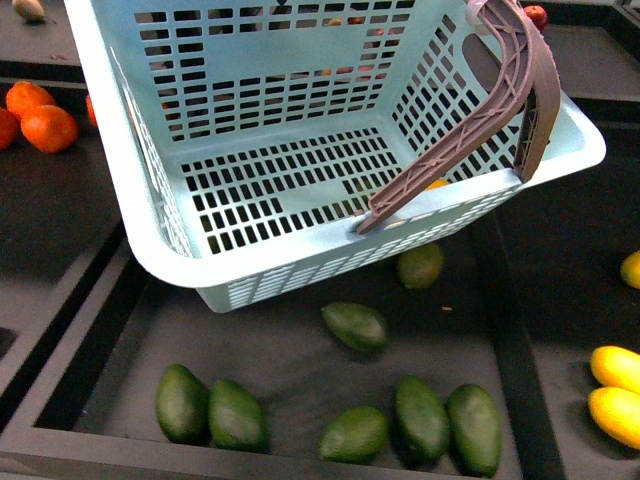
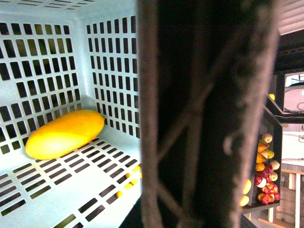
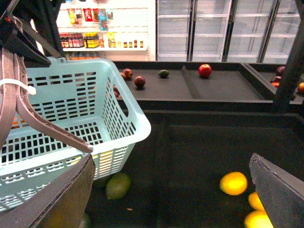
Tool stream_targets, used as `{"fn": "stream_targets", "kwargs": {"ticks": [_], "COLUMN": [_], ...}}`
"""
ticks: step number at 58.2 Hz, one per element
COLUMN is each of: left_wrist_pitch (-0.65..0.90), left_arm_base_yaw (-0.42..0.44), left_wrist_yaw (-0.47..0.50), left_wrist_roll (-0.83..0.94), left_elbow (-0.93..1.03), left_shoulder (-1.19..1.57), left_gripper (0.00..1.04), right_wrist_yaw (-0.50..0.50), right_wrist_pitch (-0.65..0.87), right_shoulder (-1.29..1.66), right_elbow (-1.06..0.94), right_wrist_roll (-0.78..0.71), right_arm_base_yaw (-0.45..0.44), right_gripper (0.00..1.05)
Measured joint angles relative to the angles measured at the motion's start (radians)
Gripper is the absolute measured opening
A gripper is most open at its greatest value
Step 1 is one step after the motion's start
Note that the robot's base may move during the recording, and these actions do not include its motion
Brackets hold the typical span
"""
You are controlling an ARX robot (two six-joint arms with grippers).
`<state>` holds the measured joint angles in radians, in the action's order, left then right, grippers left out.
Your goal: Pick mango and avocado into basket
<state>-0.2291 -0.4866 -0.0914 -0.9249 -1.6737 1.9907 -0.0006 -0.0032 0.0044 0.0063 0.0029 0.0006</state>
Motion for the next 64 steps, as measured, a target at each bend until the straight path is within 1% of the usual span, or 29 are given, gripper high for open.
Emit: {"fn": "stream_targets", "kwargs": {"ticks": [18, 37, 43, 48, 50, 52, 53, 55, 57, 60, 64], "left_wrist_pitch": [0.0, 0.0, 0.0, 0.0, 0.0, 0.0, 0.0, 0.0, 0.0, 0.0, 0.0], "left_arm_base_yaw": [0.0, 0.012, 0.023, 0.016, 0.014, 0.01, 0.01, 0.009, 0.008, 0.003, -0.006], "left_wrist_yaw": [-0.006, 0.003, 0.031, 0.02, 0.013, 0.006, 0.005, 0.002, 0.0, -0.003, -0.009], "left_wrist_roll": [-0.003, -0.001, 0.009, 0.013, 0.009, 0.005, 0.005, 0.004, 0.002, 0.0, 0.002], "left_elbow": [0.0, 0.0, 0.0, 0.0, 0.0, 0.0, 0.0, 0.0, 0.0, 0.0, 0.0], "left_shoulder": [0.0, 0.002, 0.002, 0.002, 0.002, 0.002, 0.002, 0.003, 0.003, 0.003, 0.003], "left_gripper": [0.05, 0.05, 0.05, 0.05, 0.05, 0.05, 0.05, 0.05, 0.05, 0.05, 0.05], "right_wrist_yaw": [0.0, -0.008, -0.004, -0.004, 0.007, 0.038, 0.047, 0.043, 0.019, -0.031, -0.121], "right_wrist_pitch": [0.001, 0.0, 0.0, 0.0, -0.013, -0.097, -0.158, -0.207, -0.196, -0.116, 0.082], "right_shoulder": [0.0, 0.0, 0.0, 0.0, 0.008, 0.049, 0.1, 0.195, 0.294, 0.454, 0.736], "right_elbow": [0.0, 0.0, 0.0, 0.0, 0.003, 0.038, 0.069, 0.108, 0.129, 0.147, 0.187], "right_wrist_roll": [0.0, -0.001, -0.001, -0.001, 0.006, 0.051, 0.076, 0.119, 0.148, 0.16, 0.13], "right_arm_base_yaw": [0.0, -0.002, -0.002, -0.002, 0.0, -0.002, -0.008, -0.034, -0.068, -0.135, -0.246], "right_gripper": [0.97, 0.97, 0.97, 0.97, 0.97, 0.97, 0.97, 0.97, 0.97, 0.97, 0.97]}}
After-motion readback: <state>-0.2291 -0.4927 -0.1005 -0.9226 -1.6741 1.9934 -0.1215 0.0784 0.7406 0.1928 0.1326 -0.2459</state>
